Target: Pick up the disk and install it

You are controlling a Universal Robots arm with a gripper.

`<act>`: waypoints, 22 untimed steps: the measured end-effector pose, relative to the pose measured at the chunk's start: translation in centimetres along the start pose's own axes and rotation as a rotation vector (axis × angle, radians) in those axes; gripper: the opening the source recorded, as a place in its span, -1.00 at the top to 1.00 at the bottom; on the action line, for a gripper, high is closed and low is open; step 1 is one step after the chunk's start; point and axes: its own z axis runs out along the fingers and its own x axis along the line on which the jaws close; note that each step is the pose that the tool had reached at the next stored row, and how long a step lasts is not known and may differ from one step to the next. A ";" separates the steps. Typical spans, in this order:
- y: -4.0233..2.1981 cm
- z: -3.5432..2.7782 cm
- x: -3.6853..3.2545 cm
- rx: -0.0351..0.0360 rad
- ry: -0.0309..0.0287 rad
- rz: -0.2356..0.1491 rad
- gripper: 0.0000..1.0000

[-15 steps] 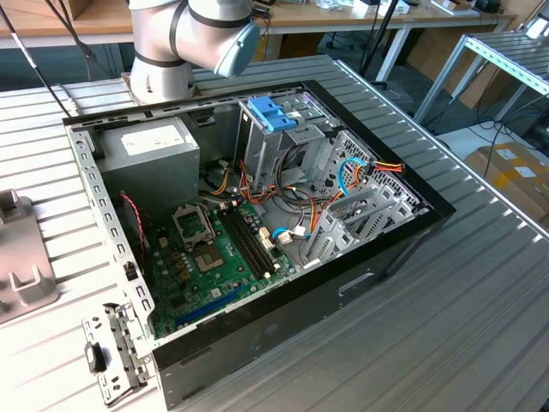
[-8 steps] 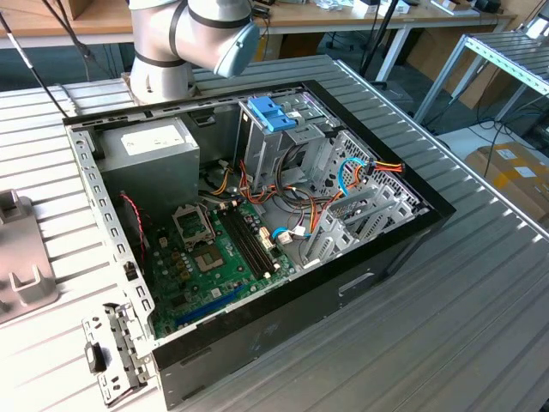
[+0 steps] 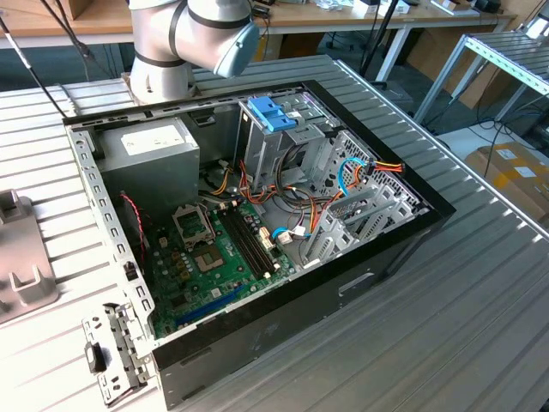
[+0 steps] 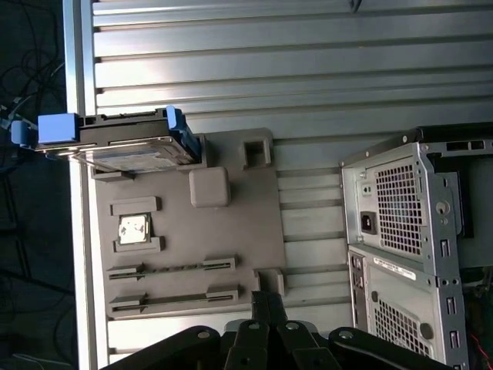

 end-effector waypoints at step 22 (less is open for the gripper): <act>-0.06 -0.01 0.82 0.0000 0.0000 0.000 0.79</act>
